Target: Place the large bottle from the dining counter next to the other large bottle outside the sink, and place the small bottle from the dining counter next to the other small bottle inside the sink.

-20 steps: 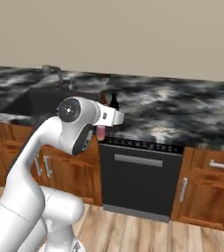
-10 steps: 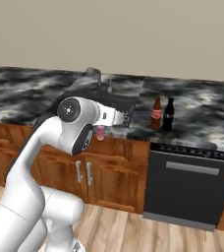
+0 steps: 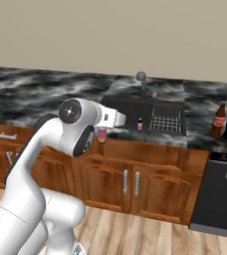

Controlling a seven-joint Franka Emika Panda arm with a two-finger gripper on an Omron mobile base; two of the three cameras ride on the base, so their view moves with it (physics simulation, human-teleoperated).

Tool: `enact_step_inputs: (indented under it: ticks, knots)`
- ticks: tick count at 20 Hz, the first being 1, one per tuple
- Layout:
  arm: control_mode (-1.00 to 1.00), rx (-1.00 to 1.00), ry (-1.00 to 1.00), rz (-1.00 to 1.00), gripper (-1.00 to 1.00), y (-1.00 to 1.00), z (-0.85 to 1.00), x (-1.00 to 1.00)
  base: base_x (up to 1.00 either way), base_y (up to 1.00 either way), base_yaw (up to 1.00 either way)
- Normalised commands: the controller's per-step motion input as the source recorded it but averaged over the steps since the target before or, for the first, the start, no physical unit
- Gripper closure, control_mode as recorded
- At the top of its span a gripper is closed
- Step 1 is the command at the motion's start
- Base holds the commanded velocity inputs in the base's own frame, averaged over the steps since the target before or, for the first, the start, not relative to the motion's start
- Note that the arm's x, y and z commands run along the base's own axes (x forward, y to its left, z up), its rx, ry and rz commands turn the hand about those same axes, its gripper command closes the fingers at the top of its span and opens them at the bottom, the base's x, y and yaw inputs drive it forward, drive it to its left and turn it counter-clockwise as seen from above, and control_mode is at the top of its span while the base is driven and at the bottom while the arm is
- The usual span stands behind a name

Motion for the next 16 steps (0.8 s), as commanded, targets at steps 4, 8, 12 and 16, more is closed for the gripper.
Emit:
enact_step_inputs:
  ticks: [4, 8, 12, 16]
  knots:
    - [1.0, 0.0, 0.0, 0.0, 1.0, 0.0, 0.0, 0.0, 0.26, 0.88, 0.1]
    - [1.0, 0.0, 0.0, 0.0, 1.0, 0.0, 0.0, 0.0, 0.92, 0.38, 0.12]
    - [1.0, 0.0, 0.0, 0.0, 1.0, 0.0, 0.0, 0.0, 0.98, 0.02, 0.21]
    - [1.0, 0.0, 0.0, 0.0, 1.0, 0.0, 0.0, 0.0, 0.91, -0.19, 0.22]
